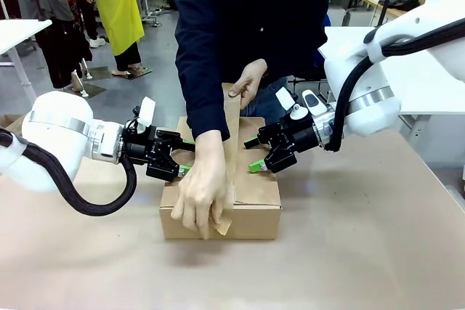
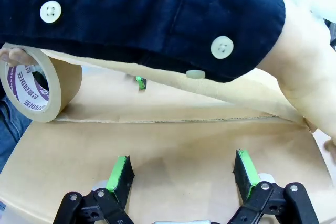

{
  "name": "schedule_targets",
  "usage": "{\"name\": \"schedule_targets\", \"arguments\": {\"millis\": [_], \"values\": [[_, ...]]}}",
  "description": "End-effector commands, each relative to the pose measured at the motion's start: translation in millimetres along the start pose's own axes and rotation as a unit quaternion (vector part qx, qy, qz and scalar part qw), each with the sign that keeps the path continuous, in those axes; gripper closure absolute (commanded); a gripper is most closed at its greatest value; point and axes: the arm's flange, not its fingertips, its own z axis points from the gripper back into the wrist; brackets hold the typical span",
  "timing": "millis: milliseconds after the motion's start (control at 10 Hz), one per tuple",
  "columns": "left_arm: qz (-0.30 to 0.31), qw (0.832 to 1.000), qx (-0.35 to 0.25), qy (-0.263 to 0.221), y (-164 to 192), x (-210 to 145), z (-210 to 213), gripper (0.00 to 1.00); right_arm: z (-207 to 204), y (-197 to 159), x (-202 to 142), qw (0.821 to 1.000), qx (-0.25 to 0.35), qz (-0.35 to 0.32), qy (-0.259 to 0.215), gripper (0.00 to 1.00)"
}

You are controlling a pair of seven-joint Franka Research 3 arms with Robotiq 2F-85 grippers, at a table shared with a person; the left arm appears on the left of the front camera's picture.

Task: Pack the gift set into the box.
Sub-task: Press and hold the closed box until the human finishes sealing it.

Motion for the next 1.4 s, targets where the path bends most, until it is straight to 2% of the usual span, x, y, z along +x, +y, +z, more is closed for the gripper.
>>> {"name": "schedule_targets", "arguments": {"millis": [0,1300], "values": [[-0.002,1.0,-0.003,-0.003,-2.2,-3.0,1.6,0.0,-1.4,-0.9,-3.4,1.0,0.001,-0.003,0.001,0.0],[-0.002,1.0,-0.003,-0.003,-2.2,-3.0,1.6,0.0,-1.4,-0.9,-3.4,1.0,0.001,-0.003,0.001,0.0]]}}
